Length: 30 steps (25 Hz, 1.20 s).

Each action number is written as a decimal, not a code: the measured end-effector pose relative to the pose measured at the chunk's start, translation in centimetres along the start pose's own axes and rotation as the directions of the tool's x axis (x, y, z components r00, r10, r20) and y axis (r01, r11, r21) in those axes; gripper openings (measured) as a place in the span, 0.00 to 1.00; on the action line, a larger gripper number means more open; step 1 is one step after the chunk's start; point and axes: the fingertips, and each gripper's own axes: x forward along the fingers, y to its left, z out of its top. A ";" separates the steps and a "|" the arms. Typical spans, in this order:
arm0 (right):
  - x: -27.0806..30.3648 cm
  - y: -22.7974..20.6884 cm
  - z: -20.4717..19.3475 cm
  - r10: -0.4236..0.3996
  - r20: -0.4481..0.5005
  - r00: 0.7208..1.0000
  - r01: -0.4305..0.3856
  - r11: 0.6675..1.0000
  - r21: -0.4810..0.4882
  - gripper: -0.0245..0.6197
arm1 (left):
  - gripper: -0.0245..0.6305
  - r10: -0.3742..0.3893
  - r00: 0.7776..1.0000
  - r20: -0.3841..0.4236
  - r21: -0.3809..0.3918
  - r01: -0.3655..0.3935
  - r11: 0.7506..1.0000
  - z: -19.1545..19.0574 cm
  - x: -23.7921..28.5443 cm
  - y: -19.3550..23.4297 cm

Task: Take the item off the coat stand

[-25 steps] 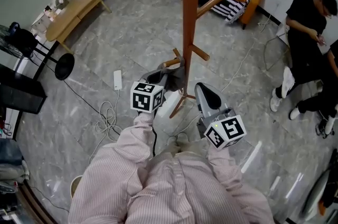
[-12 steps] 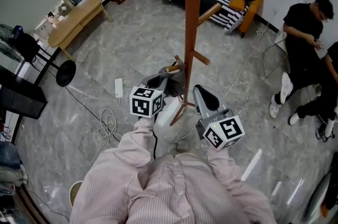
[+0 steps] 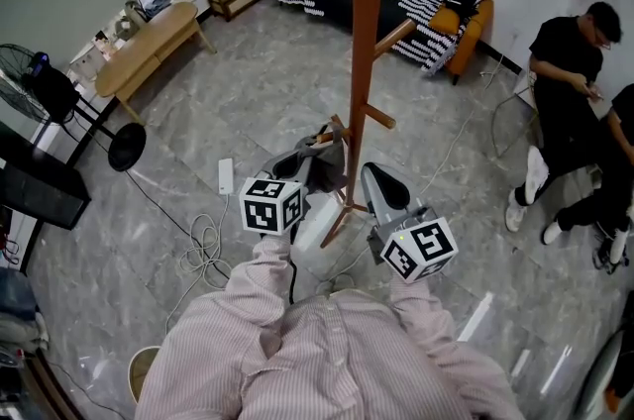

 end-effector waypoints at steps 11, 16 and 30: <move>0.6 0.6 0.0 0.024 -0.005 1.000 -0.024 1.000 -0.014 0.05 | 0.08 0.041 0.996 0.073 -0.060 -0.037 0.998 0.5 -3.3 0.9; 0.8 0.9 0.0 0.029 -0.007 1.000 -0.029 0.999 -0.019 0.05 | 0.08 0.056 0.992 0.109 -0.080 -0.048 0.996 0.8 -5.2 1.2; 1.1 0.4 0.2 0.019 -0.011 1.000 -0.019 1.000 -0.012 0.05 | 0.08 0.098 0.972 0.216 -0.093 -0.079 0.993 2.1 -10.7 1.7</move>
